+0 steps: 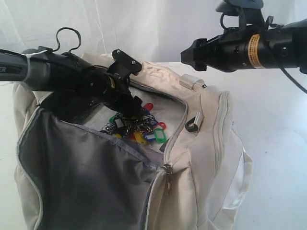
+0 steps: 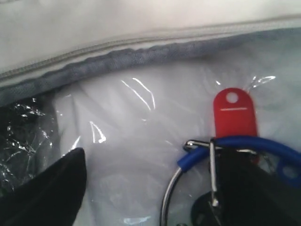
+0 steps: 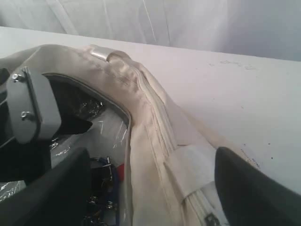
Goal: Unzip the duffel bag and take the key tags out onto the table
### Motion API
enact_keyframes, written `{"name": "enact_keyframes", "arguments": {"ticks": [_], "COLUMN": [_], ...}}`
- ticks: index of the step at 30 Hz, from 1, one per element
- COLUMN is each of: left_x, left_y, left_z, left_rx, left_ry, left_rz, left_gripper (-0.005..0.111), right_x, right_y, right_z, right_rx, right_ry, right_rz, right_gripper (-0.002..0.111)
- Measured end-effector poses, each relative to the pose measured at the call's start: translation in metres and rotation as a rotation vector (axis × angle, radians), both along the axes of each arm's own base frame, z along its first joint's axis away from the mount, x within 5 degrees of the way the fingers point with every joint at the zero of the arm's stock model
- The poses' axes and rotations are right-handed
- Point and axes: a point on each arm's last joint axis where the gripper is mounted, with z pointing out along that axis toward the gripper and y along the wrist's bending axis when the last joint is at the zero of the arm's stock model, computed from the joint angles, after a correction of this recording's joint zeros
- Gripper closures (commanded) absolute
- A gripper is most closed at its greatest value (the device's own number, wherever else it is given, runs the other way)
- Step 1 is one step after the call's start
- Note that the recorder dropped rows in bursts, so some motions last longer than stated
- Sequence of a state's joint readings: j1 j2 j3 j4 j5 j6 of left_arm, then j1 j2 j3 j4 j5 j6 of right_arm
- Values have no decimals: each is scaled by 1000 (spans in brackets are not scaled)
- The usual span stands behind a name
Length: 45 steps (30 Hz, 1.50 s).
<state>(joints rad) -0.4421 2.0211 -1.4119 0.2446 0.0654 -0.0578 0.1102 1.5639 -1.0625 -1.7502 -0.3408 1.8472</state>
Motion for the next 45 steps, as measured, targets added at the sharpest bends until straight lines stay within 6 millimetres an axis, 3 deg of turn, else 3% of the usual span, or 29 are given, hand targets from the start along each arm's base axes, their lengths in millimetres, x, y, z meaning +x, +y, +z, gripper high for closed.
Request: {"name": "enact_keyframes", "arguments": {"ticks": [3, 15, 17, 25, 33, 38, 45], "left_x": [5, 3, 1, -7, -9, -20, -48], "left_y": [-1, 2, -1, -17, -14, 0, 22], "left_z": [3, 10, 9, 2, 7, 39, 120], "left_rx": [18, 111, 114, 126, 166, 264, 270], "left_ry": [25, 173, 177, 205, 214, 215, 95], "left_rz": [9, 44, 37, -1, -5, 4, 37], "left_gripper": [15, 18, 28, 106, 107, 107, 107], "right_x": [-3, -6, -6, -8, -10, -11, -14], "right_y": [1, 2, 3, 6, 9, 10, 10], "right_z": [6, 9, 9, 9, 9, 9, 1], "right_rx": [6, 16, 18, 39, 70, 79, 85], "right_ry": [-15, -17, -16, -3, 16, 20, 50], "right_rz": [9, 33, 39, 75, 103, 106, 105], "right_gripper": [40, 40, 40, 40, 40, 40, 40]}}
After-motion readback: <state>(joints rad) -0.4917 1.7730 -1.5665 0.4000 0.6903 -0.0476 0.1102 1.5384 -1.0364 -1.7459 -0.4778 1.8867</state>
